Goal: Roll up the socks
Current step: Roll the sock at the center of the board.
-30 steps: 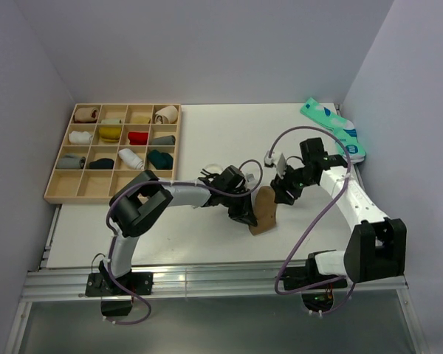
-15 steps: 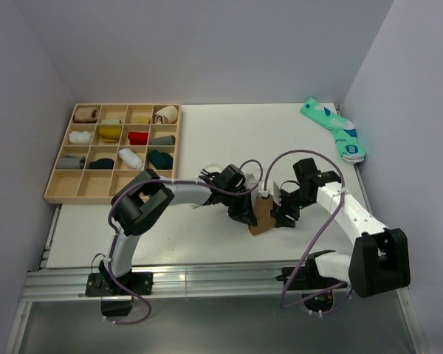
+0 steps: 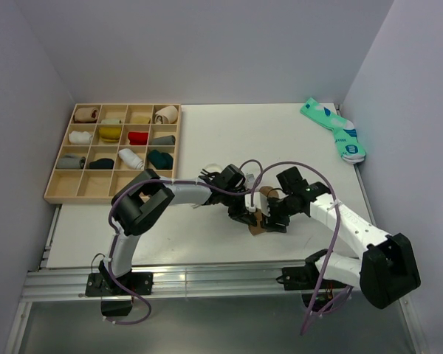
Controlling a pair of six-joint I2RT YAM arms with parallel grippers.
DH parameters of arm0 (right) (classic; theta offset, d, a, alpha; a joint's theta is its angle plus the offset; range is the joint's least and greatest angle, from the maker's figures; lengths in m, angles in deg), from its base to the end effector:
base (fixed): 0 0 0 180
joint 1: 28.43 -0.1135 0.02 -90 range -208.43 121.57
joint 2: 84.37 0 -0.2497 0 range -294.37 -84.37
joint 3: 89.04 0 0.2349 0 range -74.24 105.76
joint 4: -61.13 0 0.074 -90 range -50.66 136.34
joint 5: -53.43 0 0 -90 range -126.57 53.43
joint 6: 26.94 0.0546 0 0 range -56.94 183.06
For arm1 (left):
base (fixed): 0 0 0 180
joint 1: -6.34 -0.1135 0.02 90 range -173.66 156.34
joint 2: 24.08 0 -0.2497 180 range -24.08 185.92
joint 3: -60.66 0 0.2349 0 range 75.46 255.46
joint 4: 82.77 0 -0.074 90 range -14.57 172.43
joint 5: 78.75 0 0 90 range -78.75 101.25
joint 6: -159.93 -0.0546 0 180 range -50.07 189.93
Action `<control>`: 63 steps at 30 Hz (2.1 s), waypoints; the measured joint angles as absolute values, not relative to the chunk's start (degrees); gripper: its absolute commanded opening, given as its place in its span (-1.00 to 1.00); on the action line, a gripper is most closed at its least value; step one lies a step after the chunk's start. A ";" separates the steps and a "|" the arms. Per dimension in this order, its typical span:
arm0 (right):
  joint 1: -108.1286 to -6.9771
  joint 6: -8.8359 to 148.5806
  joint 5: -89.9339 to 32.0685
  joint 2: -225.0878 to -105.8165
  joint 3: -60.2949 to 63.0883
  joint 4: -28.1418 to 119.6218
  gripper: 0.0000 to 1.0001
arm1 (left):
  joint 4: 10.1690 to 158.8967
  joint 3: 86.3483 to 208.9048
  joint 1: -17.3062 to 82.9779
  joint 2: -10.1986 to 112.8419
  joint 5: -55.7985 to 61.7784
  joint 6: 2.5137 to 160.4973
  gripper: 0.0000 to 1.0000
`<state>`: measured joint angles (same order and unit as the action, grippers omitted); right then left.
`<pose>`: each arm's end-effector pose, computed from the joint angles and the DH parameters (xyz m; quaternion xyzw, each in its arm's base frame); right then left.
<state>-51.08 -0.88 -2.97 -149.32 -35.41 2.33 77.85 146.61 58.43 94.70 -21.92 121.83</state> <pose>0.1593 0.0992 0.1812 -0.6829 0.6521 0.2081 0.2550 0.2289 -0.3426 0.1104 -0.0939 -0.9066 0.4108 0.0217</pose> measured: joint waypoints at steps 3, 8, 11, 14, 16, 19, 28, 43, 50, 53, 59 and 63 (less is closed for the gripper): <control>-52.94 0.01 -4.43 -149.80 -35.71 3.81 0.30 | 77.89 146.61 58.43 94.70 -21.94 121.85 -0.99; -55.28 1.13 -7.25 -151.61 -36.70 6.70 0.29 | 78.33 146.39 58.41 94.70 -22.14 121.93 -0.99; -56.22 1.65 -8.85 -151.96 -38.21 7.99 0.29 | 78.55 146.28 58.37 94.70 -22.22 121.96 -0.99; -56.70 1.96 -10.60 -152.10 -39.36 9.41 0.29 | 78.75 146.24 58.37 94.70 -22.31 121.96 -0.99; -56.81 2.18 -11.56 -152.10 -39.89 10.44 0.27 | 78.90 146.15 58.37 94.70 -22.35 122.02 -0.99; -56.94 2.59 -12.69 -152.10 -40.41 11.40 0.19 | 79.40 145.91 58.34 94.70 -22.42 122.33 -0.99; -56.96 4.95 -13.66 -152.12 -42.01 13.87 -0.20 | 84.71 142.18 58.24 93.36 -22.05 125.41 -0.58; -57.07 5.80 -13.46 -152.23 -42.42 16.10 -0.21 | 82.42 137.89 55.90 87.07 -15.77 125.69 -0.17; -57.07 5.80 -13.55 -152.23 -42.42 16.10 -0.22 | 75.95 147.51 51.96 88.97 -15.56 119.16 0.07; -57.07 5.80 -13.63 -152.23 -42.42 16.07 -0.22 | 75.69 153.65 50.98 91.96 -16.43 115.92 0.08; -57.07 5.80 -13.66 -152.20 -42.42 16.03 -0.22 | 73.72 160.93 50.85 100.40 -19.77 110.74 0.11; -57.07 5.78 -13.68 -152.20 -42.42 15.99 -0.23 | 72.84 163.07 50.94 103.13 -23.45 109.13 0.13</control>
